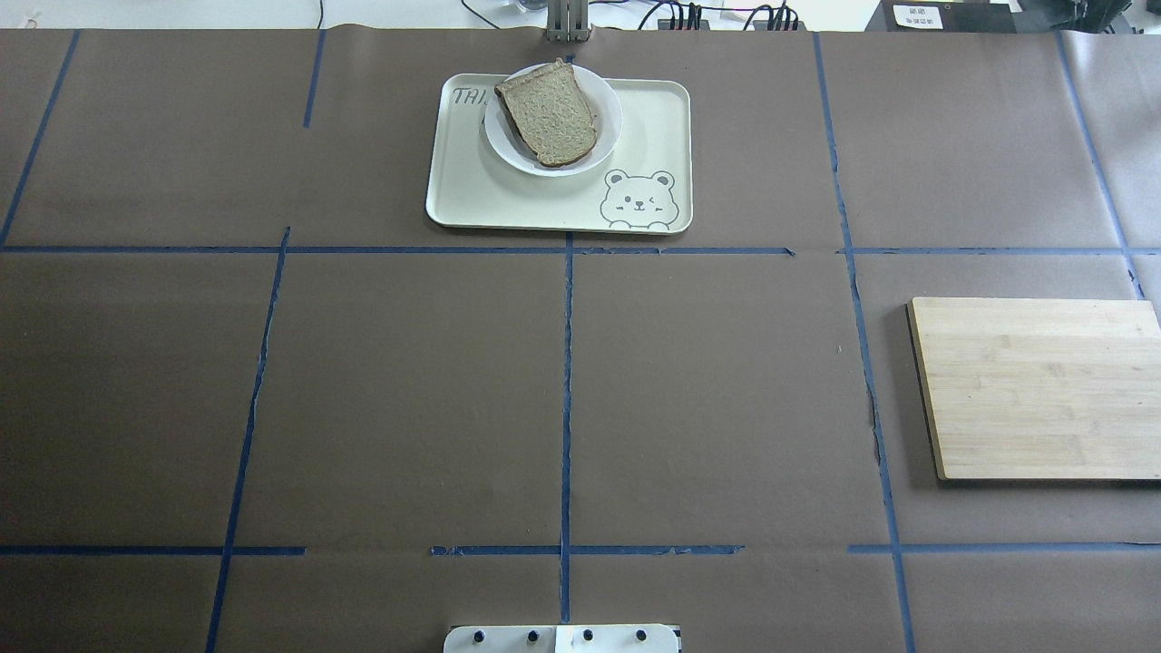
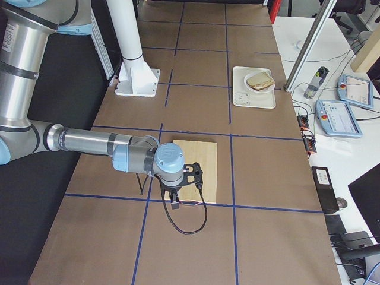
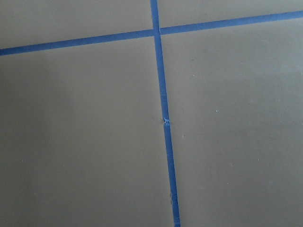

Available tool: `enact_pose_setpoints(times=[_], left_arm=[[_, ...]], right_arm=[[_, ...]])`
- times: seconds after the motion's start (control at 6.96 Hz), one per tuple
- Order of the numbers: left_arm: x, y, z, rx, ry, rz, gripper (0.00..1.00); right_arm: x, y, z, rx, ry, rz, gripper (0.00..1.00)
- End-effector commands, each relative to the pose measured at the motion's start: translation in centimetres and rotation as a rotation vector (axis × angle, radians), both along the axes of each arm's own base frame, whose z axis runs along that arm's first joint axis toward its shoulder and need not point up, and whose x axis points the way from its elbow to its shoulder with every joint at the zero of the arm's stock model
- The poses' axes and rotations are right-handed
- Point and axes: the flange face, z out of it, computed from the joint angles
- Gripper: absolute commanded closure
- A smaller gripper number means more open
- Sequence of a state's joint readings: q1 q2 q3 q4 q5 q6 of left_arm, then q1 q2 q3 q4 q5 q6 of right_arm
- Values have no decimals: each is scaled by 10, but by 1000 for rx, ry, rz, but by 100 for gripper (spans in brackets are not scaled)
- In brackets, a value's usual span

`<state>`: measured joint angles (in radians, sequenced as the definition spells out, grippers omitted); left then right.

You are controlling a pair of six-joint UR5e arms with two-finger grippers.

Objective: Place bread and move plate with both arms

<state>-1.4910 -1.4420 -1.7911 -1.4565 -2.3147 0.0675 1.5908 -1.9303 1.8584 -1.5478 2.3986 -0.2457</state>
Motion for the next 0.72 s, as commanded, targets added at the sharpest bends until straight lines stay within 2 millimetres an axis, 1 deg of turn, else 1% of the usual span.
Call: enact_pose_setpoints(times=[0.0, 0.58], left_arm=[[0, 1, 2, -6, -2, 0, 0], [-1, 7, 5, -14, -1, 0, 0]], right_arm=[[0, 1, 1, -10, 0, 7, 0], [0, 3, 2, -12, 0, 6, 0]])
